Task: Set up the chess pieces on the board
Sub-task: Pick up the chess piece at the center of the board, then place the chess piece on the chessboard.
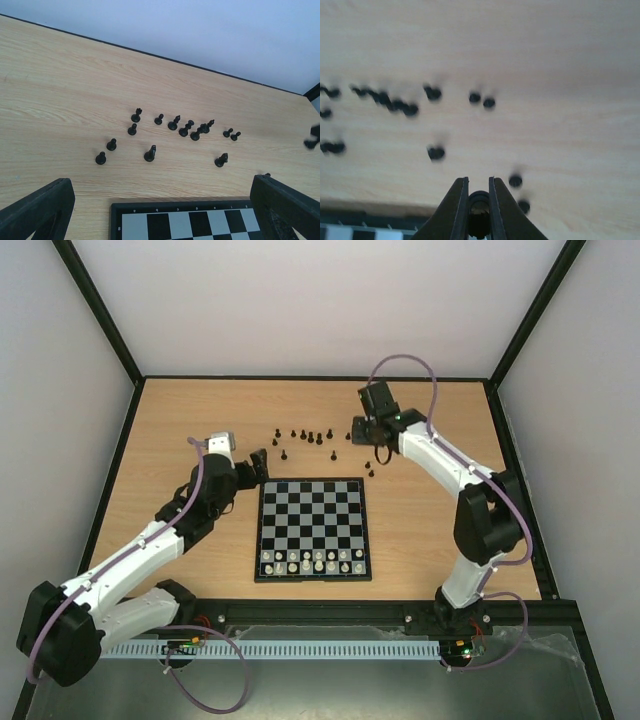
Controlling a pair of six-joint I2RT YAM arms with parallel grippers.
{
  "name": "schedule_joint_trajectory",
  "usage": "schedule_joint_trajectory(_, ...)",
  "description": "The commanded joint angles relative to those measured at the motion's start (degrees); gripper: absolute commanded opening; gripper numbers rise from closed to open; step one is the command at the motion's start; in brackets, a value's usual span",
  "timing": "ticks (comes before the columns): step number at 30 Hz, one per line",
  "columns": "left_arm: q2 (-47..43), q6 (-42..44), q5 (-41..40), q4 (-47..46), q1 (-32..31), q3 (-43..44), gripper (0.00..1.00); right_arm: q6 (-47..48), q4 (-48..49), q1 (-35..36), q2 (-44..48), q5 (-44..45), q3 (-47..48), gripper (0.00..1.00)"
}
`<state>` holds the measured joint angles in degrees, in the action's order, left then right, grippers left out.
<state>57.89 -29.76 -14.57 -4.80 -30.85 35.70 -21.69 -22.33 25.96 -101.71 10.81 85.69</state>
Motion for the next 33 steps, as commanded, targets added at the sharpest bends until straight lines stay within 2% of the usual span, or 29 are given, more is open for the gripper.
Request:
schedule_joint_trajectory(1,0.42,0.75,0.92,-0.66,0.0,0.58,0.99,-0.19,1.12,1.93,3.77,0.79,-10.67,0.04)
schedule_joint_trajectory(8,2.16,0.84,1.8,-0.28,0.06,1.33,0.99,-1.56,-0.78,4.32,5.89,3.69,-15.27,0.05)
schedule_joint_trajectory(19,4.67,1.16,1.9,-0.3,0.07,1.97,0.99,-2.52,3.99,6.03,3.59,0.58,-19.73,0.06)
schedule_joint_trajectory(33,5.09,1.11,1.89,-0.13,0.0,2.18,0.99,-2.43,4.77,6.65,-1.27,-1.39,-18.78,0.07)
